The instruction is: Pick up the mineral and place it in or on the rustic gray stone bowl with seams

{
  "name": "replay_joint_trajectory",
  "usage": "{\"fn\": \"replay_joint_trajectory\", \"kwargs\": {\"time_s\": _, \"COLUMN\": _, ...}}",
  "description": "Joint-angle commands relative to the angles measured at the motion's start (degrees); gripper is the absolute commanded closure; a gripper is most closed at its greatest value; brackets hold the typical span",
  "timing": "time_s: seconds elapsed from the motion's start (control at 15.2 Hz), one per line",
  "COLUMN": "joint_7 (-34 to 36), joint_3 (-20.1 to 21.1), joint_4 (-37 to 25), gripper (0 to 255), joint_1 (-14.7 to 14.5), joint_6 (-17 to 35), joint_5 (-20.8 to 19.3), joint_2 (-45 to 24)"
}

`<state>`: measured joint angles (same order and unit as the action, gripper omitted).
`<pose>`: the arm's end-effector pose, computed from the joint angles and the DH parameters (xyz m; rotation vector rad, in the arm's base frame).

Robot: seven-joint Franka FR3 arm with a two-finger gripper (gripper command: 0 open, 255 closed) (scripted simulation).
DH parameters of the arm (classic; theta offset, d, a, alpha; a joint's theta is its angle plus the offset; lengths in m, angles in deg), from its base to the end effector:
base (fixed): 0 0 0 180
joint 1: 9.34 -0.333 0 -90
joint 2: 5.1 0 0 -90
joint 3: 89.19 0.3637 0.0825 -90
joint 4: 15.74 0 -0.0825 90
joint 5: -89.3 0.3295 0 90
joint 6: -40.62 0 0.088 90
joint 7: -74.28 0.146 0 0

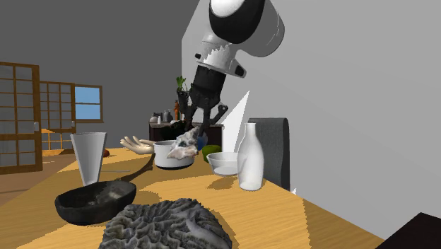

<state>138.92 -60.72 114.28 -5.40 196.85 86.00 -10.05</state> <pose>0.4917 0.2211 0.4151 -2.6890 0.9231 -0.3843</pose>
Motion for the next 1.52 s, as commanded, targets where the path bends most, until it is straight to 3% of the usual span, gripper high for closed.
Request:
{"fn": "replay_joint_trajectory", "kwargs": {"time_s": 0.0, "joint_7": 5.18, "joint_3": -0.13, "joint_4": -4.36, "gripper": 255, "joint_1": -1.82, "joint_6": -1.65, "joint_5": -4.77, "joint_2": -3.16}}
{"fn": "replay_joint_trajectory", "kwargs": {"time_s": 0.46, "joint_7": 16.27, "joint_3": -2.58, "joint_4": -22.44, "gripper": 255, "joint_1": -10.49, "joint_6": -9.26, "joint_5": -15.11, "joint_2": -15.49}}
{"fn": "replay_joint_trajectory", "kwargs": {"time_s": 1.06, "joint_7": 20.99, "joint_3": -5.52, "joint_4": -53.11, "gripper": 255, "joint_1": -22.59, "joint_6": -22.76, "joint_5": -20.57, "joint_2": -33.85}}
{"fn": "replay_joint_trajectory", "kwargs": {"time_s": 1.45, "joint_7": 22.03, "joint_3": -6.40, "joint_4": -51.28, "gripper": 255, "joint_1": -22.85, "joint_6": -19.32, "joint_5": -21.63, "joint_2": -35.52}}
